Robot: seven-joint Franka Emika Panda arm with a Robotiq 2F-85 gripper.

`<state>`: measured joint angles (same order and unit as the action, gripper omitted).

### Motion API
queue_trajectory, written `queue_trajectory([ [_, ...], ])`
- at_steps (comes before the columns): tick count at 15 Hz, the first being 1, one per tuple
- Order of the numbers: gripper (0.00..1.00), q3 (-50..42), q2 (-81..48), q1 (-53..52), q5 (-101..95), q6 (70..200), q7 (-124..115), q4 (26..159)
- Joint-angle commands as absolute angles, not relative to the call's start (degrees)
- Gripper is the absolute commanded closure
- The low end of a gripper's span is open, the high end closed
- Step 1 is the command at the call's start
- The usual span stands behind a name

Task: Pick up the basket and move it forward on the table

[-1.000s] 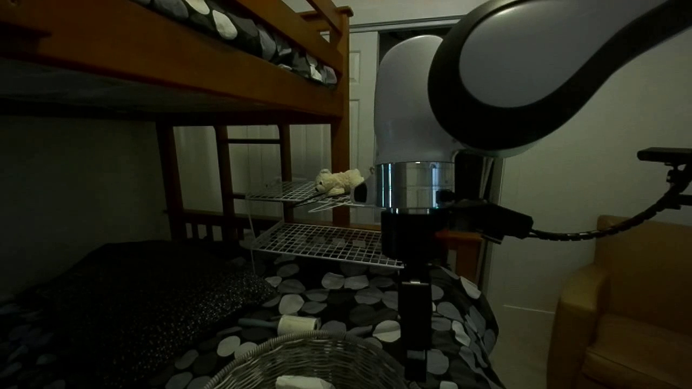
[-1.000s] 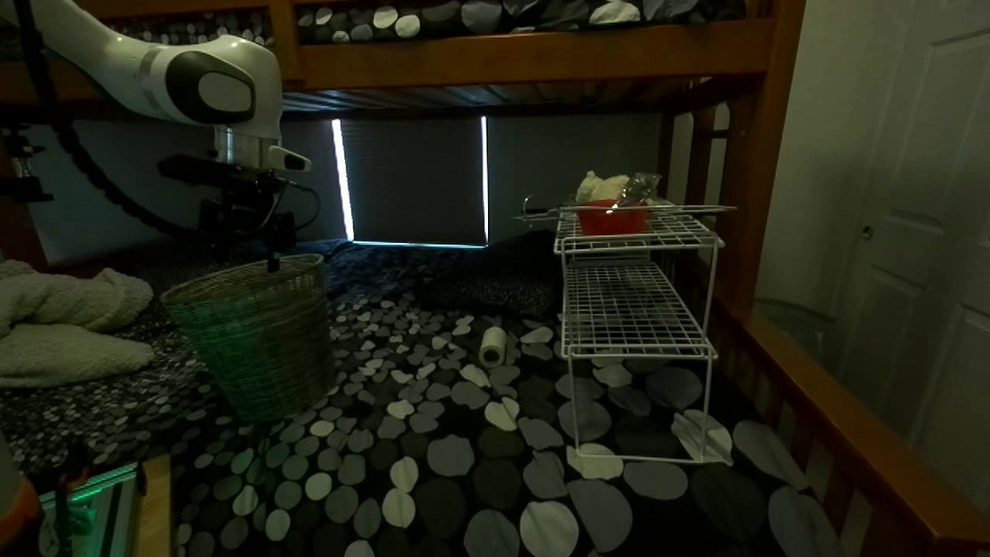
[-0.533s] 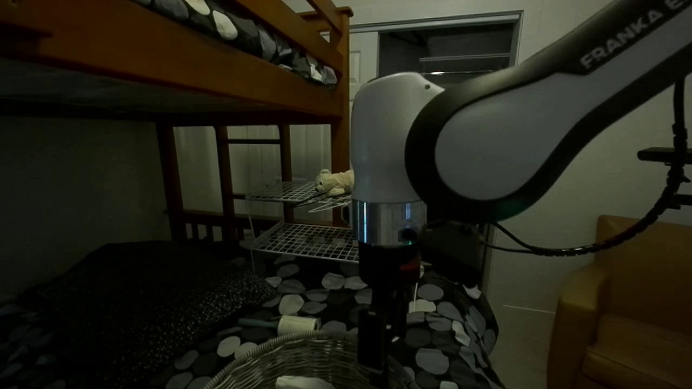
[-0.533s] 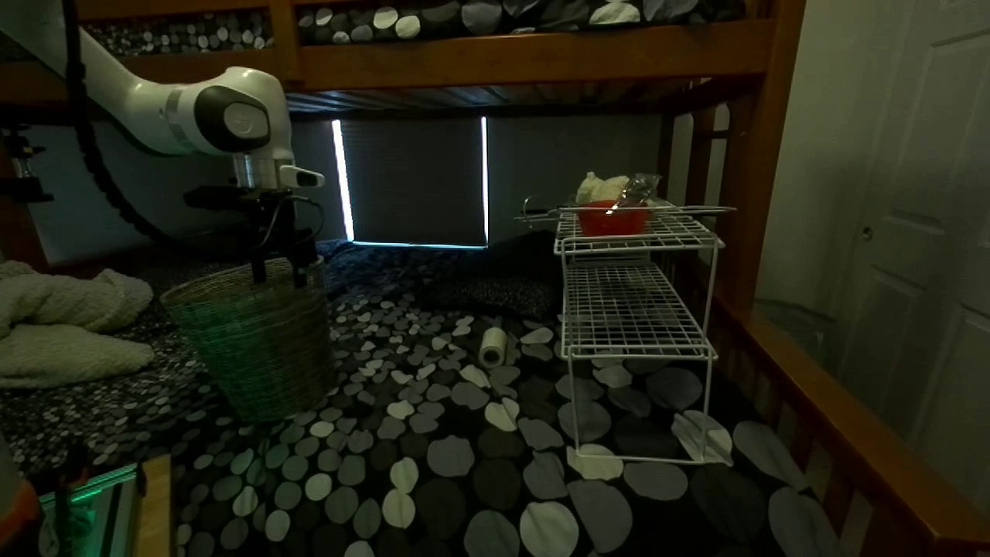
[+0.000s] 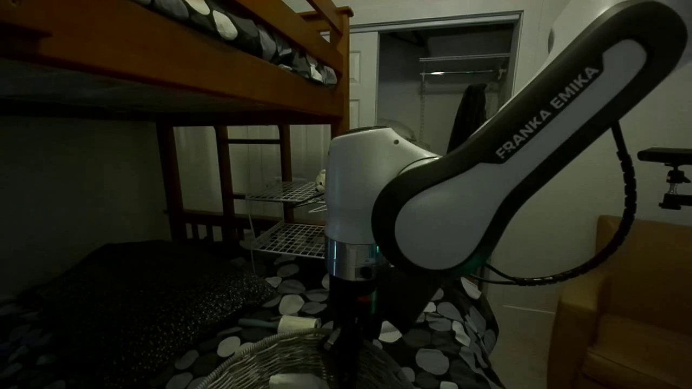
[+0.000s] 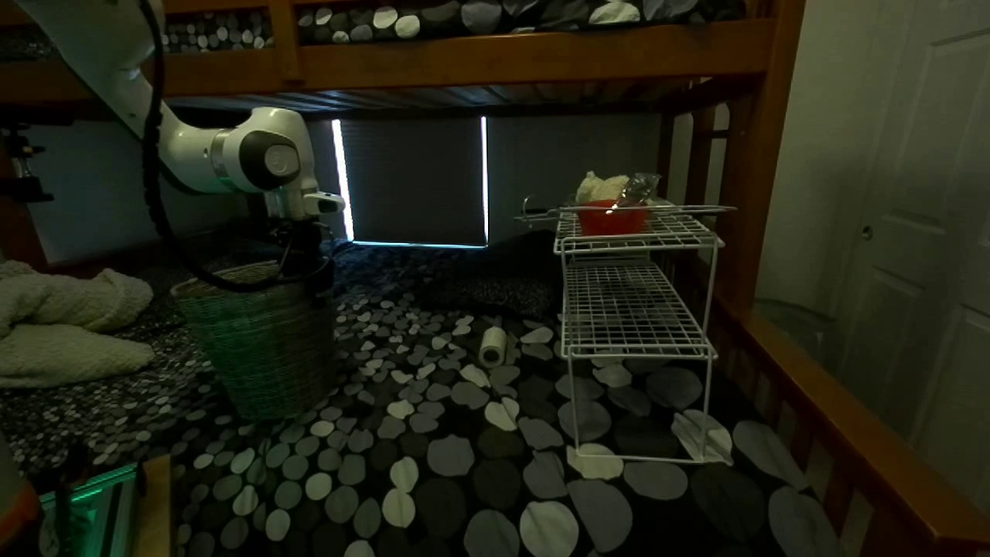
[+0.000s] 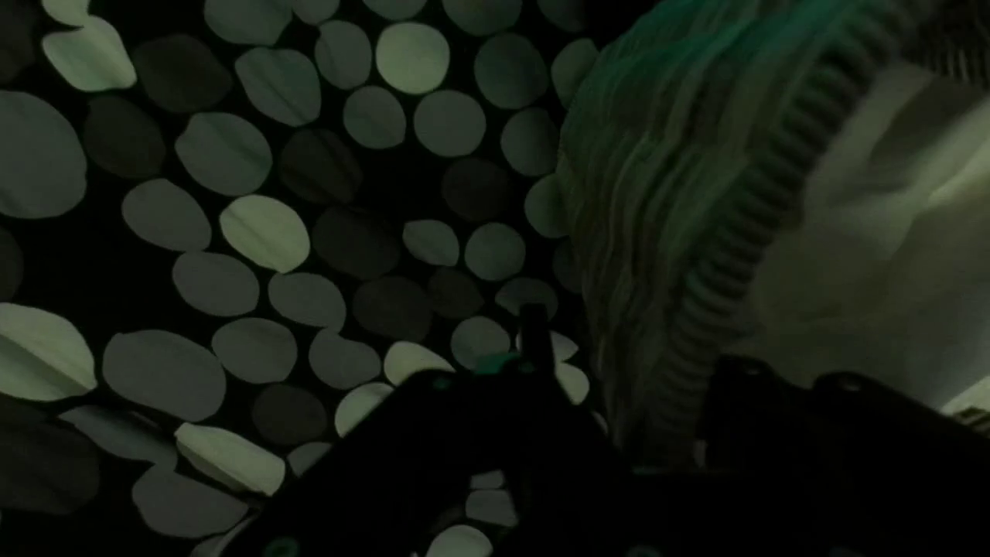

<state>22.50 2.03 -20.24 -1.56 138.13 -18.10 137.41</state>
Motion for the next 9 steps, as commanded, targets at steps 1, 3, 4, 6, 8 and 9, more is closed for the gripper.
queue_trajectory([
  [1,0.89,22.6,-1.8,-20.8,-4.6,141.8,-22.7,135.5],
  [3,1.0,22.4,-2.4,-21.0,-4.2,141.1,-21.5,134.3],
  [4,1.0,22.4,-2.4,-21.2,-2.8,139.7,-19.1,133.6],
  [6,0.98,22.6,-1.7,-21.4,0.9,139.7,-12.8,133.6],
  [8,0.98,22.0,1.2,-20.8,6.1,142.4,-8.2,134.9],
  [9,0.98,21.4,3.3,-20.3,8.9,143.8,-9.0,136.1],
])
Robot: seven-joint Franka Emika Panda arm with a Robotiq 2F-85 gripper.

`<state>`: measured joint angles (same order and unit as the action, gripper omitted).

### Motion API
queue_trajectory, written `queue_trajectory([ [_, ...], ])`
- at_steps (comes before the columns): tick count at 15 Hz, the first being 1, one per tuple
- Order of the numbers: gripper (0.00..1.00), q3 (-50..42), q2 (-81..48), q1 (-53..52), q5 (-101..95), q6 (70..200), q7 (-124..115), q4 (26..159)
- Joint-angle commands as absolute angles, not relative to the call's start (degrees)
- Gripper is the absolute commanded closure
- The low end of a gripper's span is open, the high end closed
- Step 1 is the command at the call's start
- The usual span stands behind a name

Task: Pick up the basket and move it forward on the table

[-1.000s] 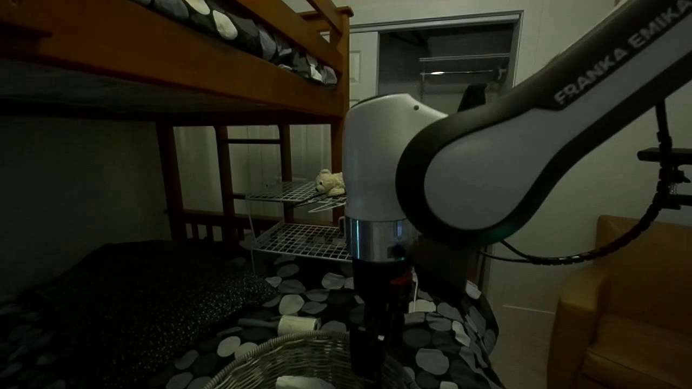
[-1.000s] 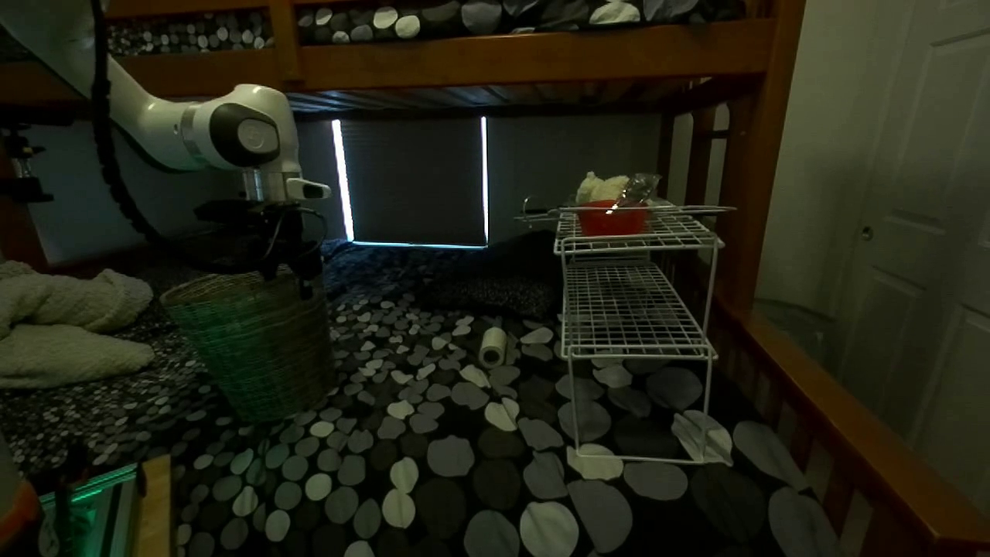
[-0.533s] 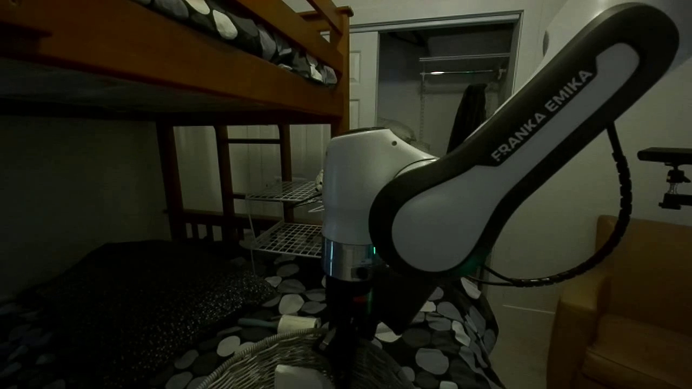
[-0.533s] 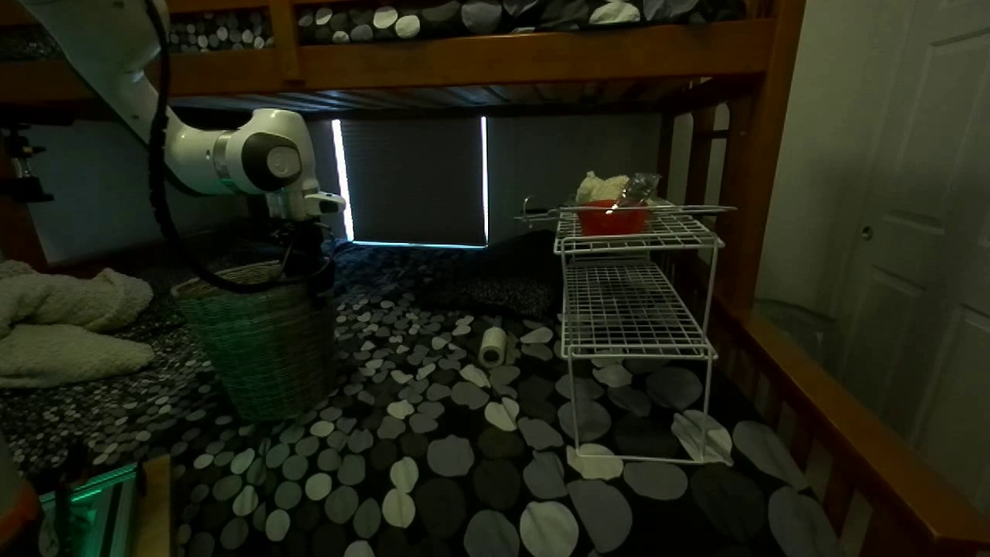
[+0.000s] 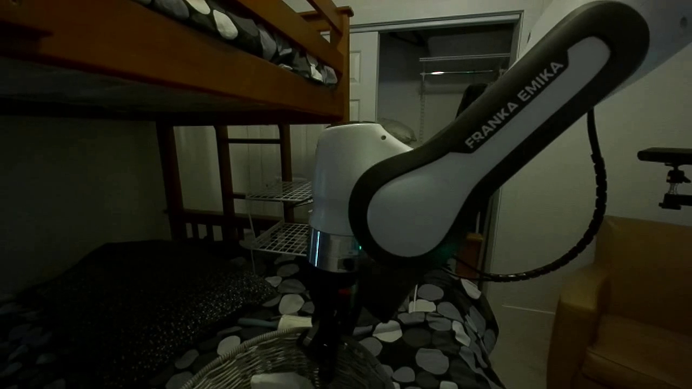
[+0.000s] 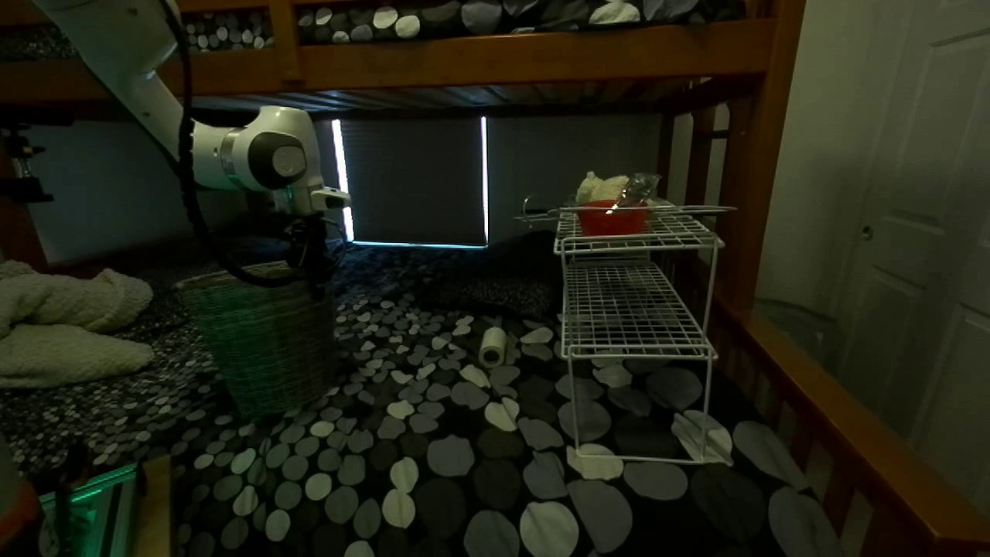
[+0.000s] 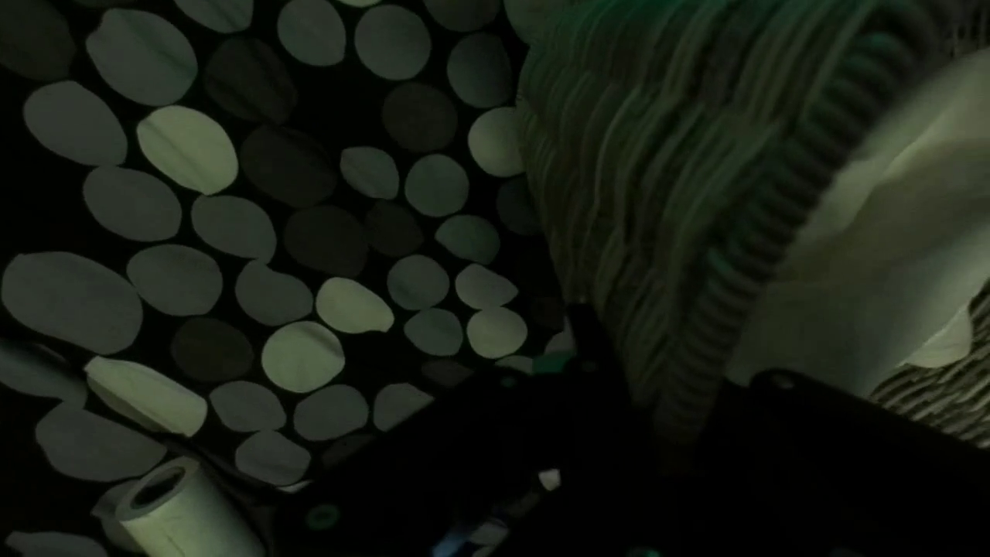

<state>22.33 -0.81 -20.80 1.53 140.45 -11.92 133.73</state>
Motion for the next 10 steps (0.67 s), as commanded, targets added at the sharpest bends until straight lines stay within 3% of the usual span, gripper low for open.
queue_trajectory([
  [1,0.98,20.6,5.5,-19.7,8.9,143.3,-11.9,137.3],
  [5,0.98,17.3,11.2,-18.1,16.1,142.9,-10.7,140.4],
  [6,0.91,18.4,5.6,-18.3,10.2,142.4,-12.2,137.4],
  [7,0.91,17.7,7.0,-17.9,12.0,142.4,-11.6,138.1],
  [8,0.98,17.3,7.9,-17.7,12.9,142.4,-11.3,138.7],
  [10,0.98,18.8,6.7,-15.1,3.7,144.6,-23.9,137.9],
])
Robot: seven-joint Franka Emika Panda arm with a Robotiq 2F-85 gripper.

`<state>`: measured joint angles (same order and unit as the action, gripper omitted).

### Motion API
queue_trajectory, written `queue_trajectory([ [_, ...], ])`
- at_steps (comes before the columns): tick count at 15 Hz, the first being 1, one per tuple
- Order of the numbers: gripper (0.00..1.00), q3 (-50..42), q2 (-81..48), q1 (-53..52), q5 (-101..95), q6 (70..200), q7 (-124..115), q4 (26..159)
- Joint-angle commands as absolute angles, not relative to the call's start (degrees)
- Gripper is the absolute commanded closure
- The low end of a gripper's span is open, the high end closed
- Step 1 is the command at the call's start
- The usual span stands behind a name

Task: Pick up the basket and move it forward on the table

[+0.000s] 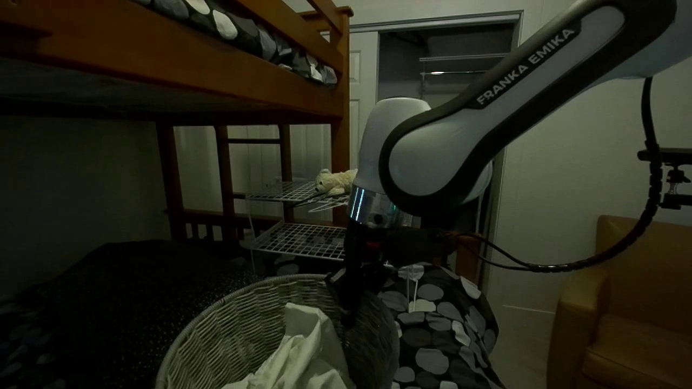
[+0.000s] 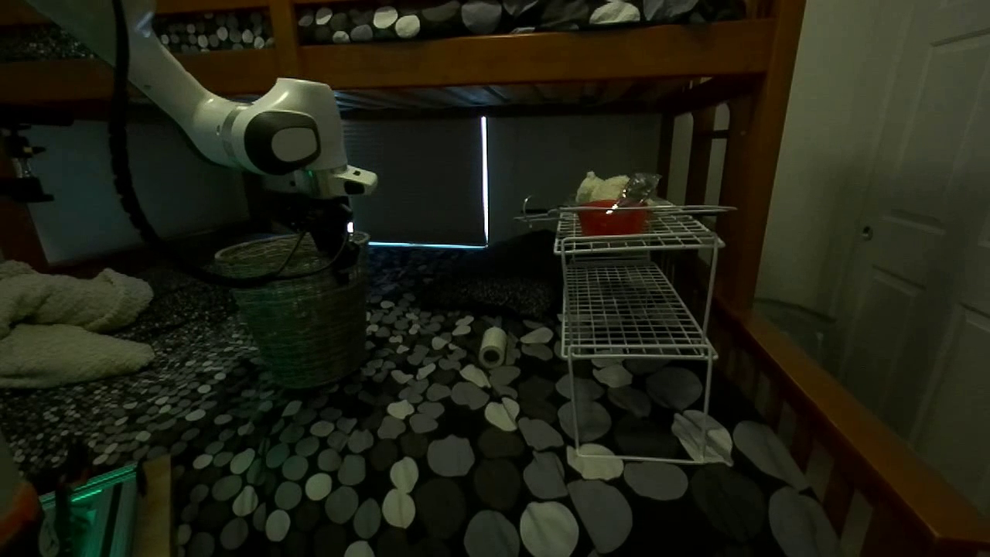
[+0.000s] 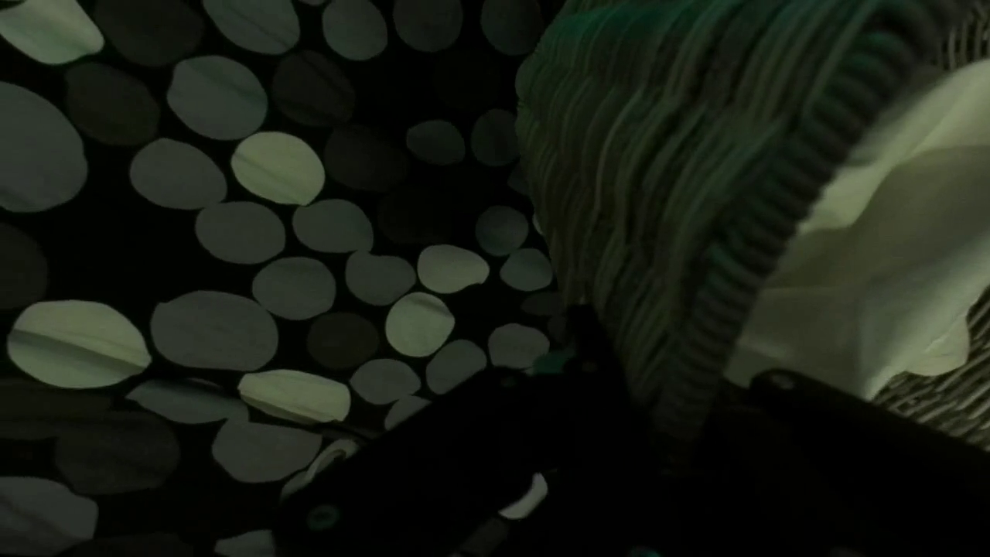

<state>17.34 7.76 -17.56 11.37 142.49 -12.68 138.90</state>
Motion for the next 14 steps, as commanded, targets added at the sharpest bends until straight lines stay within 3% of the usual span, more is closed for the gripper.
queue_trajectory([
  [1,0.98,18.5,5.8,-14.8,2.2,145.0,-26.7,136.7],
  [4,0.98,17.3,0.9,-12.2,-8.6,144.6,-38.7,132.6],
  [10,0.98,13.2,-5.0,-13.1,-11.6,145.9,-49.4,121.7],
  [11,0.91,12.8,-4.3,-13.0,-10.6,144.3,-46.6,125.0],
  [13,0.91,12.3,-5.7,-13.3,-10.6,144.8,-46.9,122.4],
  [14,0.98,12.3,-6.0,-13.4,-10.6,144.8,-47.0,122.0],
])
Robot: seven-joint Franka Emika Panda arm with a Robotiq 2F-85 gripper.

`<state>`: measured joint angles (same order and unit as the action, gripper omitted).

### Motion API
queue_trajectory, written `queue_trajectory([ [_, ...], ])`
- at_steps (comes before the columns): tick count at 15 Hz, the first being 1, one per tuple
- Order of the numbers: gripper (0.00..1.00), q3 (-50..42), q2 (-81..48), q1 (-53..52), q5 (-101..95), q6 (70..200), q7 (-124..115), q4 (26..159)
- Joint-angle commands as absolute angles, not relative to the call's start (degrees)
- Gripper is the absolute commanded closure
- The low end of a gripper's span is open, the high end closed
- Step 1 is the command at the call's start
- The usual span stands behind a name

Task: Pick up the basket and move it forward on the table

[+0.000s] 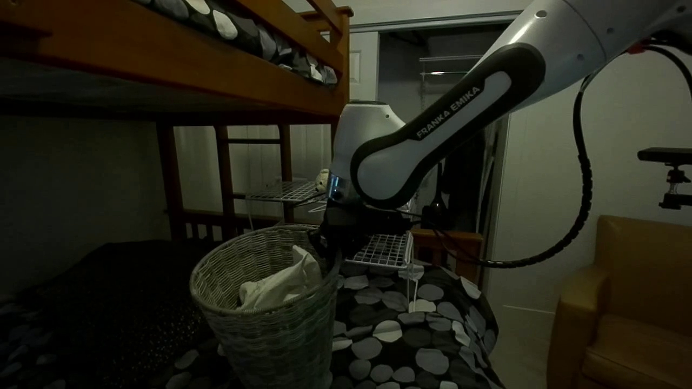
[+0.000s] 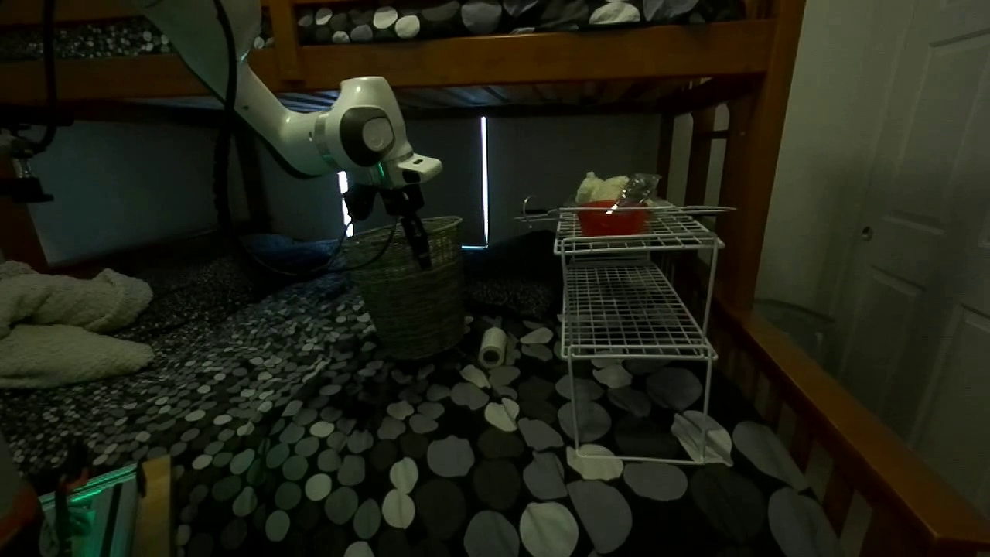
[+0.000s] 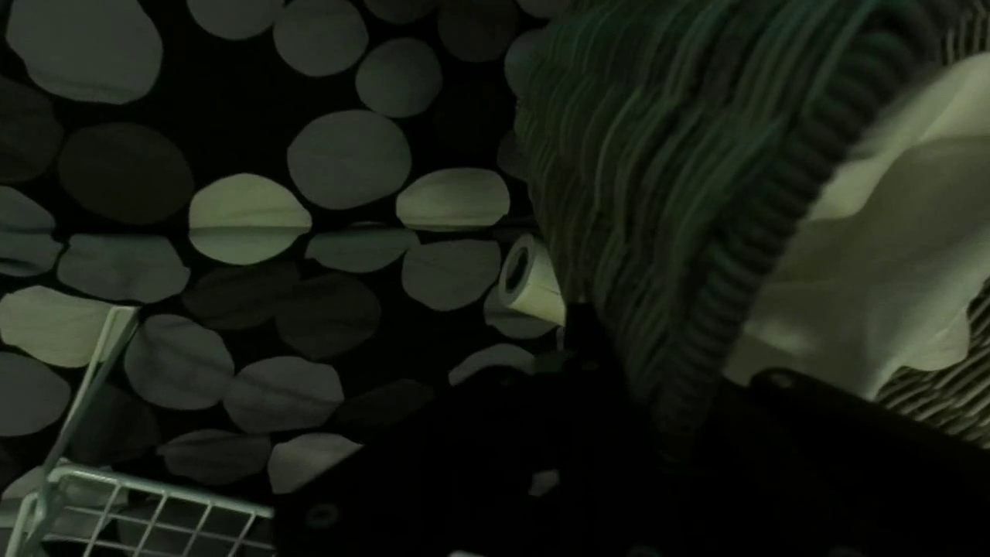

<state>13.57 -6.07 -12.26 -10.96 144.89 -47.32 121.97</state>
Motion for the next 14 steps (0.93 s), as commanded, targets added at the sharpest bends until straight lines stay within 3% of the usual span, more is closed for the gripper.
queue_trajectory([
  [1,0.98,11.8,-6.7,-14.0,-11.9,147.2,-51.6,121.6],
  [8,0.98,7.9,-15.5,-17.1,-12.5,150.6,-69.0,111.5],
  [14,0.98,8.2,-23.0,-20.7,-9.8,148.8,-67.7,100.8],
])
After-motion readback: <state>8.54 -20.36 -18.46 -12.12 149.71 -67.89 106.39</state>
